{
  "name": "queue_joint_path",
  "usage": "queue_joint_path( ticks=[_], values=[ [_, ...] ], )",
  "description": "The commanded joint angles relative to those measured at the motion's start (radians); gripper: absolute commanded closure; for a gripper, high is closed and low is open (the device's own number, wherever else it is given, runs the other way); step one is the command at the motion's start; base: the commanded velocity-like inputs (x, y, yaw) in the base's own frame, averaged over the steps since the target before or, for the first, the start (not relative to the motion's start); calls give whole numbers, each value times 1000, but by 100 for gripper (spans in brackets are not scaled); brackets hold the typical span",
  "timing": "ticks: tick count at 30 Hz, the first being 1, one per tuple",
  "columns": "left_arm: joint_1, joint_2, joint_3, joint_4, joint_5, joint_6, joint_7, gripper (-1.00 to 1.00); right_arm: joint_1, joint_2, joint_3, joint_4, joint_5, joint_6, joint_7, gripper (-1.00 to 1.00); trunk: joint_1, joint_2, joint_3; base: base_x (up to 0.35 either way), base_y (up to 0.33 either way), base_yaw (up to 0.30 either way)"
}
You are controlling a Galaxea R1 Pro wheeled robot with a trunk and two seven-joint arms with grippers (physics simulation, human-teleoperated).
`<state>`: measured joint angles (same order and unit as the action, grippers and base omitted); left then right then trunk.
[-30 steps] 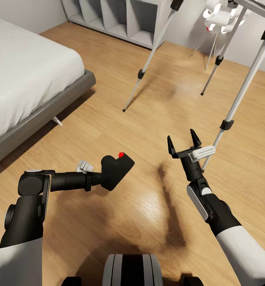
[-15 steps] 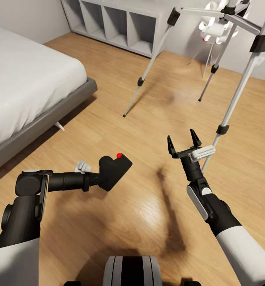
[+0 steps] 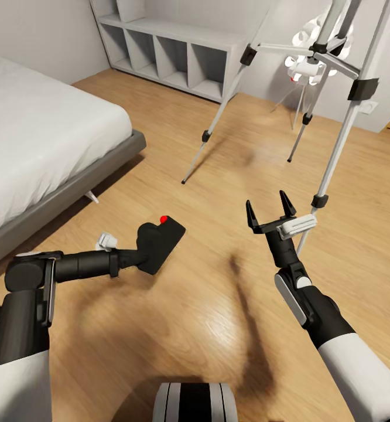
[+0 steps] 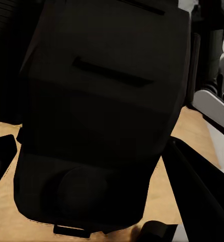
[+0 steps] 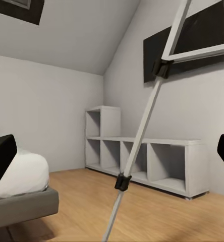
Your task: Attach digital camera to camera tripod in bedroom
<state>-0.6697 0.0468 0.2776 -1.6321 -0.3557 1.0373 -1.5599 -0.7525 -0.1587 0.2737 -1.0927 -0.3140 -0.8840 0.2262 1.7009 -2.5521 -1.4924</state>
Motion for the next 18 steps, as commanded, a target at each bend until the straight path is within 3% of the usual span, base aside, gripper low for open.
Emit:
queue_joint_path(
  ticks=[1,6,9,11,15,18],
  values=[
    [-1,0,12,-1,-9,10,-11,100,-1,-1,3,0,-11,0,7,-100,-1,0,3,0,0,0],
    [-2,-2,4,-1,-10,10,-11,100,-1,-1,7,-2,-12,38,7,-100,-3,1,23,0,0,0],
    [-3,-3,-34,-2,-10,10,-11,100,-1,-1,9,-3,-13,74,8,-100,-4,2,34,0,0,0],
    [-30,-1,-89,-1,-14,10,-11,100,1,-1,13,-2,-12,123,8,-100,-5,2,42,0,0,0],
    [-57,2,-121,-2,-18,10,-11,100,5,-1,36,0,-12,164,7,-100,-7,3,58,0,0,0],
    [-72,20,-133,-1,-20,10,-11,100,8,-1,53,0,-12,208,7,-100,-8,4,69,0,0,0]
  ],
)
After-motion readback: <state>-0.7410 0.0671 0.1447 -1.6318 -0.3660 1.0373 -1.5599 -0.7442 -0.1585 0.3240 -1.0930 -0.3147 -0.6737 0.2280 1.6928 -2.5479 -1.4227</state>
